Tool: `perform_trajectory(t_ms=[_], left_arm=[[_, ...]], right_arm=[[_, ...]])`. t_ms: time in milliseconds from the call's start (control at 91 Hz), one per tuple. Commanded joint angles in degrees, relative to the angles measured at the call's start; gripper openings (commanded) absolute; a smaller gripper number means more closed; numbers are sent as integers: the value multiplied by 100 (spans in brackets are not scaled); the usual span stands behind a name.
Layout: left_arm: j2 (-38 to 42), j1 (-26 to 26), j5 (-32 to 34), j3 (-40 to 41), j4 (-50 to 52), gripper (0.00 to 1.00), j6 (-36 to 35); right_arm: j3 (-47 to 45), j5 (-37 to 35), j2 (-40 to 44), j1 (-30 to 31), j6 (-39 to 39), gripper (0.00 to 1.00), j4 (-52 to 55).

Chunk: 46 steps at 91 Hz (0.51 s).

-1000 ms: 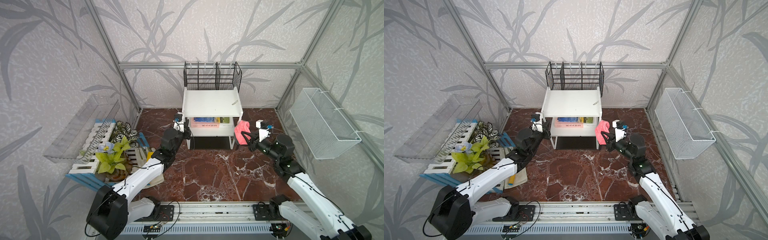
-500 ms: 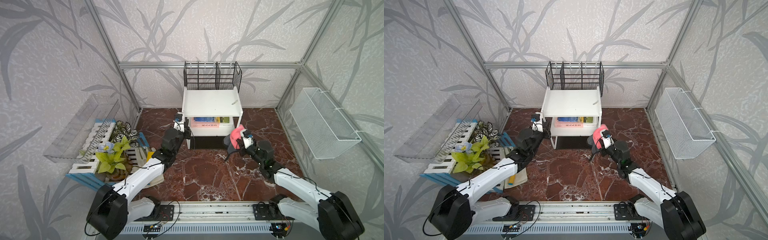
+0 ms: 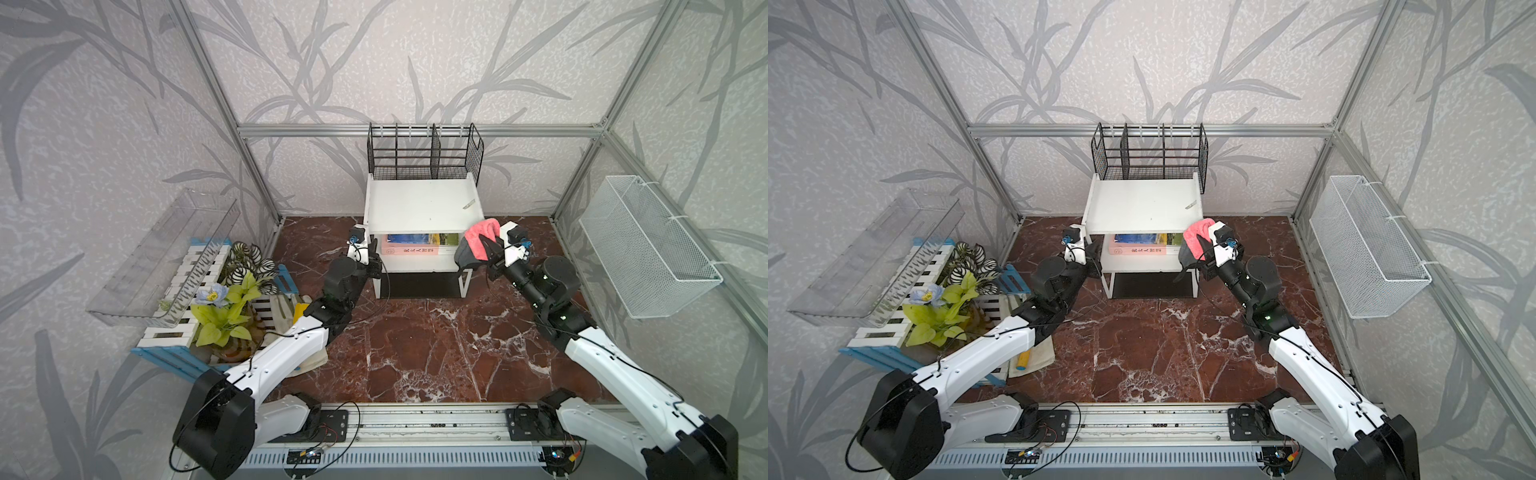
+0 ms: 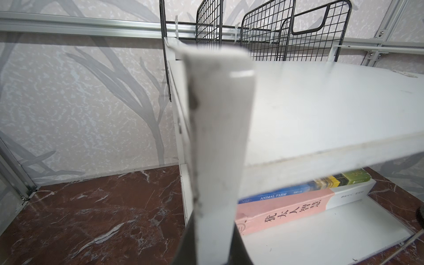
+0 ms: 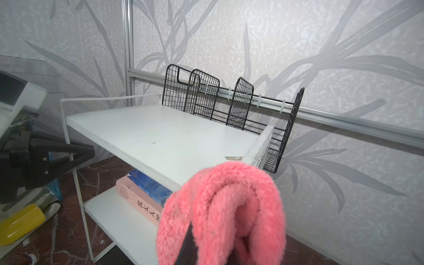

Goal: Wipe the bookshelf clean with a cloth
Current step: Wipe the dust from the shelf.

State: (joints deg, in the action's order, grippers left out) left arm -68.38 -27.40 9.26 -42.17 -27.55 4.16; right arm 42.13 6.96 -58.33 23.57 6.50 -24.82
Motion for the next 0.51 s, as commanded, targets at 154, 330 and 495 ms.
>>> perform_trajectory(t_ms=[154,330,495], left_arm=[[40,25,211,2,72,0,618],[-24,16,-38,-135,299,0,596],[6,15,-104,-125,214,0,664]], right_arm=[[-1557,-429,60,-365,-1700,0,159],[-302,767,62,-1372,-3217,0,1229],[912,1683,-400,-1398,-3729,0,1293]])
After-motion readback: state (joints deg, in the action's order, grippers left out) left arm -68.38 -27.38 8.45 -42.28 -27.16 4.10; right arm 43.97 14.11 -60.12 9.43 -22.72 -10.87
